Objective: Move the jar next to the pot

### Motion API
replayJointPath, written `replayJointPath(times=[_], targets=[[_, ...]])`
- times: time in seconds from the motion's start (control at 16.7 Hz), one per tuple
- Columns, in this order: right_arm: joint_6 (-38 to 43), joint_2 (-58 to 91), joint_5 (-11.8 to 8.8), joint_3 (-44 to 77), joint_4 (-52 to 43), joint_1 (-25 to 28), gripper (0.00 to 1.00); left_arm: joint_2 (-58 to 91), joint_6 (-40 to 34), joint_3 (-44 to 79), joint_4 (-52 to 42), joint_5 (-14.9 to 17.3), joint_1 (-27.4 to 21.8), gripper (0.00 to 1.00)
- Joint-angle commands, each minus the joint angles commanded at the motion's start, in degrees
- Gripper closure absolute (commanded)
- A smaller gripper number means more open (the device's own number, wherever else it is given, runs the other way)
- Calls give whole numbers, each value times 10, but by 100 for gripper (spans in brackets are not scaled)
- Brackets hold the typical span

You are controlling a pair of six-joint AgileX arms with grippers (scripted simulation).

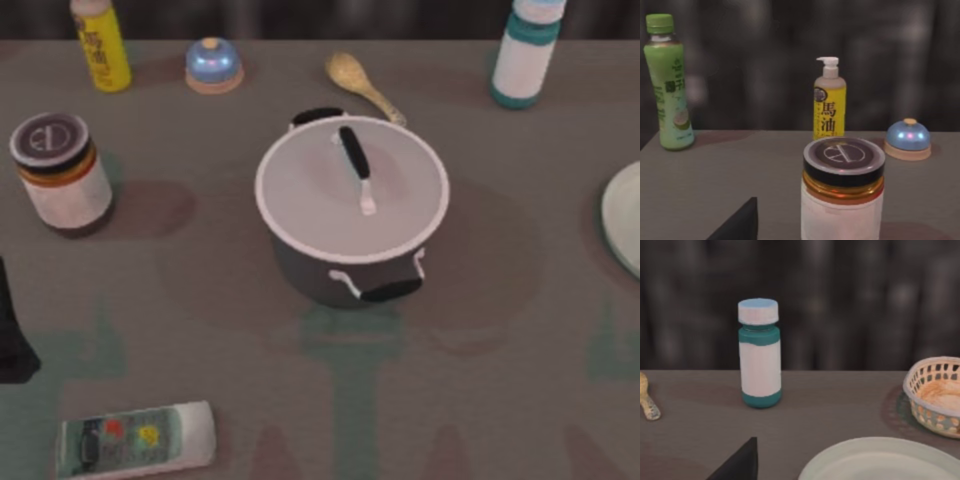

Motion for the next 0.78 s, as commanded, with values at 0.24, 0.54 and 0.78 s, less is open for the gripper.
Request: replayJointPath(times=[0.24, 0.54, 0.78], targets=[[0, 0, 0, 0, 0, 0, 0, 16, 4, 16, -14, 1, -1, 0], [0, 0, 0, 0, 0, 0, 0, 149, 41, 149, -124, 9, -15, 0], [0, 0, 0, 0, 0, 0, 0, 333, 88, 328, -262, 19, -29, 0]])
